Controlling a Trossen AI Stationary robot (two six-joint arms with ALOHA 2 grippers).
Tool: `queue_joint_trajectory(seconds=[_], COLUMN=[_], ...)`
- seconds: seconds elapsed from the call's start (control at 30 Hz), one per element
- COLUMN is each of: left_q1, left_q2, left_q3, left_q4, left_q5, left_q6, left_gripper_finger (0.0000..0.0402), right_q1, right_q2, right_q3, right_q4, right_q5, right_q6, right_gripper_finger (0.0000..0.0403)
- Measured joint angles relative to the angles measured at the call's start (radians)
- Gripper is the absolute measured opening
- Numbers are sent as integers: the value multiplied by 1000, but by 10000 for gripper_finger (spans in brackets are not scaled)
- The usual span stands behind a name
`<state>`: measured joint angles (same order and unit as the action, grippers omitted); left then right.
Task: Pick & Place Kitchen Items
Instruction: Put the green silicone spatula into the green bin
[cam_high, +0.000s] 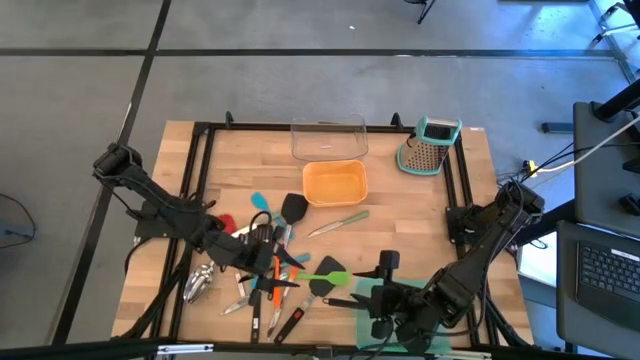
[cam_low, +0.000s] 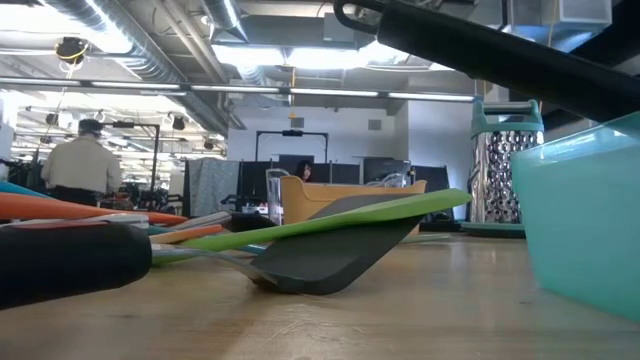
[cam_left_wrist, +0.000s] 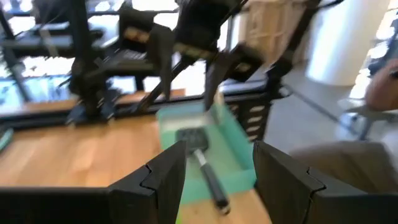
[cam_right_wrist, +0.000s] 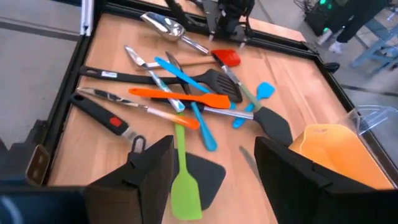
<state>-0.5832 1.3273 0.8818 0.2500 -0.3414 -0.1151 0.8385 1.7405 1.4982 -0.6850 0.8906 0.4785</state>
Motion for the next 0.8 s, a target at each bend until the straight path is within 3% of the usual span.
queue_joint_trajectory(seconds=[0.27, 0.53, 0.8], left_q1=[3, 76, 112], left_q2=[127, 245, 310], left_q3=[0, 0, 0], left_q4=[-129, -130, -212], left_q5=[-49, 86, 118], left_q6=[-81, -210, -327], left_gripper_finger=[180, 180, 180], right_q1=[-28, -26, -22], right_q2=[0, 0, 0], right_q3=[0, 0, 0], right_q4=[3, -15, -26], right_q5=[-1, -3, -3], right_q6=[0, -48, -61], right_gripper_finger=[224, 224, 224])
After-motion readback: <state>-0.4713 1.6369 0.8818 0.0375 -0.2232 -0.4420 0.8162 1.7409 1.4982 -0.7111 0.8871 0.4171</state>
